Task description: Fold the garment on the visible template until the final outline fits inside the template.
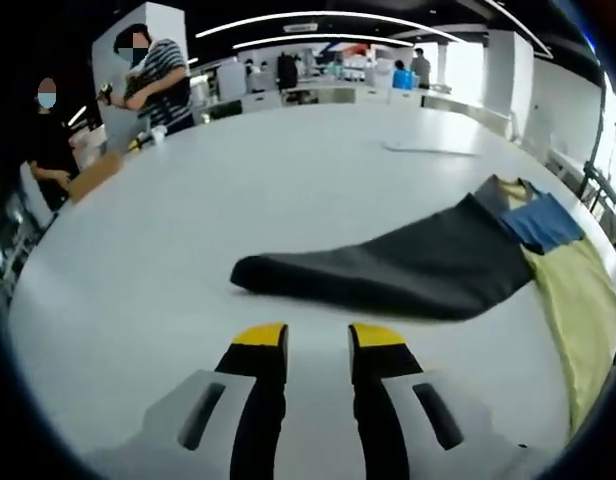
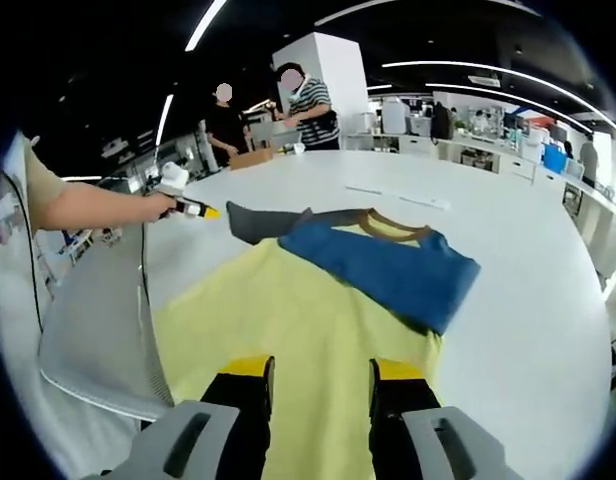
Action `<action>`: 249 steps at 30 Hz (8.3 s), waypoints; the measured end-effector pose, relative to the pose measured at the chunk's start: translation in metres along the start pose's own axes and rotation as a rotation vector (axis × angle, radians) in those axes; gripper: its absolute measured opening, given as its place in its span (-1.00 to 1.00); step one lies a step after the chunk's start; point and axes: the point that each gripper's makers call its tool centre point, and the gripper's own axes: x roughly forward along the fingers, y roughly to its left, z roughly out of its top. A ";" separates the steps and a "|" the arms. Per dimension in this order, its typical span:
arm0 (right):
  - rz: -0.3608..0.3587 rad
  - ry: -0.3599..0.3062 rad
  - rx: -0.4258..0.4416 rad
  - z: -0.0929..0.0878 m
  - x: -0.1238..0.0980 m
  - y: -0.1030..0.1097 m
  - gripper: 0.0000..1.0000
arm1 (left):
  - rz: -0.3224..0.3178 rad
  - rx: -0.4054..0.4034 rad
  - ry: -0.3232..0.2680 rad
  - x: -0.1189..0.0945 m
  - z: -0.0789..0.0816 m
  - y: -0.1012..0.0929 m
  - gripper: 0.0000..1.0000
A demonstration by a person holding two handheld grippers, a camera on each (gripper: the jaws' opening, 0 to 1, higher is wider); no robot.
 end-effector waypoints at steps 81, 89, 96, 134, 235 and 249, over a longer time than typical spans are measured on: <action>-0.027 0.040 0.032 -0.010 0.006 -0.011 -0.33 | -0.156 0.253 0.033 0.033 0.013 -0.008 -0.84; -0.029 0.047 0.032 -0.013 0.006 -0.012 -0.34 | -0.150 0.281 0.028 0.033 0.011 -0.008 -0.78; -0.026 0.047 0.031 -0.014 0.007 -0.010 -0.34 | -0.144 0.285 0.048 0.038 0.010 -0.008 -0.89; -0.010 0.036 0.026 -0.015 0.007 -0.005 -0.34 | -0.114 0.297 0.052 0.003 0.001 0.009 -1.00; -0.010 0.019 0.065 -0.066 -0.055 -0.023 -0.17 | -0.275 0.593 -0.229 -0.050 0.160 -0.168 -1.00; -0.019 0.020 0.080 -0.076 -0.062 -0.026 -0.17 | -0.330 0.635 -0.255 -0.040 0.177 -0.215 -1.00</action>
